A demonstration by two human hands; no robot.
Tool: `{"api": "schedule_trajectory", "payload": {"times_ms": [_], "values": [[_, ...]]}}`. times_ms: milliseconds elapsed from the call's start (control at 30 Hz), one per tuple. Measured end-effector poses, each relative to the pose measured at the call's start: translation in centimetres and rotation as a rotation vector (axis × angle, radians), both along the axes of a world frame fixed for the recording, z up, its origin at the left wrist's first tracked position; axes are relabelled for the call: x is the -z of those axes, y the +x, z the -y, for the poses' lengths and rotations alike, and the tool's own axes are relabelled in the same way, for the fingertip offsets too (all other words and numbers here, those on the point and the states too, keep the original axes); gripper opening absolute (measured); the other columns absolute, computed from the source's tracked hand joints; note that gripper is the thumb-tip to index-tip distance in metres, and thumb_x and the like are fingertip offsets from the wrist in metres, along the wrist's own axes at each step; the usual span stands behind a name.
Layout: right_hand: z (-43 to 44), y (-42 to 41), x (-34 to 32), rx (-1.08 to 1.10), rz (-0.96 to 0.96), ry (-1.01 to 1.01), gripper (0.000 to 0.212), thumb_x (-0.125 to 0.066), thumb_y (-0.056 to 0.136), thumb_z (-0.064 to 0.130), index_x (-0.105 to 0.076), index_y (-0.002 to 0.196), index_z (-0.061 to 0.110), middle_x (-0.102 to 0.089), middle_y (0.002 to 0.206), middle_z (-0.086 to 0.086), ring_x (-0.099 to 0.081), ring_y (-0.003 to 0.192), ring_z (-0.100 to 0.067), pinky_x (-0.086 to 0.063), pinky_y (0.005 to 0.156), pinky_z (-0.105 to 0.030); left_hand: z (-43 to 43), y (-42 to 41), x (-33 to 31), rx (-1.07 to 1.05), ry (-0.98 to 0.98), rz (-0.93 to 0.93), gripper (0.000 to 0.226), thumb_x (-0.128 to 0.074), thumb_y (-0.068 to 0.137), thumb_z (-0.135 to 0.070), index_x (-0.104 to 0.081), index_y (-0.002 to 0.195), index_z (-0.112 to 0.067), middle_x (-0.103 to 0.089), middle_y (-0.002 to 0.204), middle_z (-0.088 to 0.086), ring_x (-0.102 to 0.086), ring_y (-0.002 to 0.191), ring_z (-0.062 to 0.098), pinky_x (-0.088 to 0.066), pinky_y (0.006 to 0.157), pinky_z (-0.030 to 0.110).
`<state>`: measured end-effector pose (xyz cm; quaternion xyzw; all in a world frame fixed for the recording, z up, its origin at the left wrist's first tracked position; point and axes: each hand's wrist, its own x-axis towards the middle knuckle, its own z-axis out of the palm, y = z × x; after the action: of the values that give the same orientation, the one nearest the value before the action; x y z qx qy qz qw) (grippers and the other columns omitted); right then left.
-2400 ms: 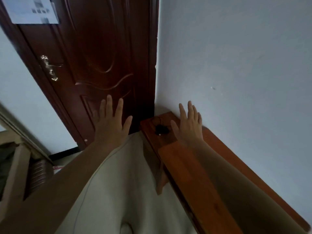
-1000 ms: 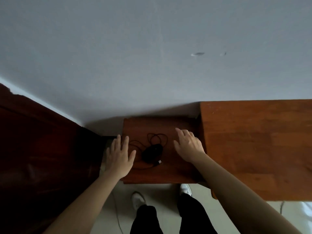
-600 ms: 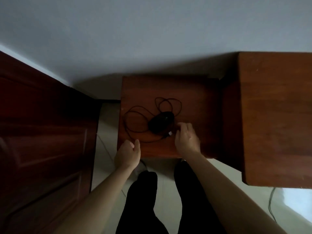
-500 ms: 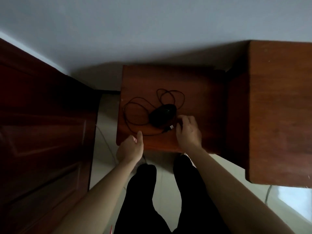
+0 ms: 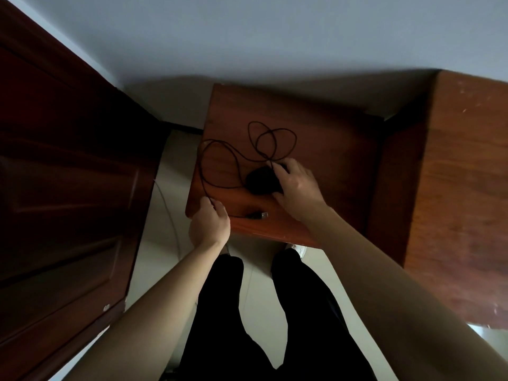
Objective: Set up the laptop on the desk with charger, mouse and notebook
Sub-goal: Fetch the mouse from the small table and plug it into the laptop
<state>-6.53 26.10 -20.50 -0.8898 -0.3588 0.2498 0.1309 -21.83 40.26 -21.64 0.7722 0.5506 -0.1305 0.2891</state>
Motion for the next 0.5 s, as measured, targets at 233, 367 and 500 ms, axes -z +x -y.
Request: {"api": "schedule_trajectory", "payload": {"times_ms": [233,367,500], "values": [[3.0,-1.2,-2.3,0.254,0.022,-0.075,0.057,-0.077,0.070,0.037,-0.058,0.119,0.013,-0.046,0.117,-0.010,-0.055,0.101,-0.031,-0.050,0.074,-0.038,-1.3,-0.7,-2.9,-0.038,0.041,0.089,0.029,-0.033,0.105,-0.033,-0.052,0.094,-0.014,-0.073,0.075,0.007,-0.069,0.078,0.030,-0.050,0.068,0.036],[4.0,-0.7,-7.2,0.442,0.096,-0.021,0.061,-0.077,0.069,0.045,-0.054,0.117,0.014,-0.047,0.115,-0.006,-0.058,0.099,-0.031,-0.042,0.067,-0.032,-2.5,0.5,-8.0,0.060,0.113,0.209,0.035,-0.031,0.105,-0.039,-0.053,0.092,-0.014,-0.069,0.074,0.007,-0.066,0.070,0.029,-0.053,0.064,0.040],[4.2,0.4,-14.4,0.647,0.185,0.098,0.065,-0.074,0.071,0.056,-0.052,0.119,0.018,-0.051,0.112,-0.004,-0.060,0.101,-0.029,-0.041,0.069,-0.032,-4.2,2.5,-14.3,0.207,0.181,0.444,0.039,-0.036,0.105,-0.038,-0.058,0.086,-0.012,-0.061,0.066,0.003,-0.062,0.061,0.026,-0.044,0.052,0.034]]}}
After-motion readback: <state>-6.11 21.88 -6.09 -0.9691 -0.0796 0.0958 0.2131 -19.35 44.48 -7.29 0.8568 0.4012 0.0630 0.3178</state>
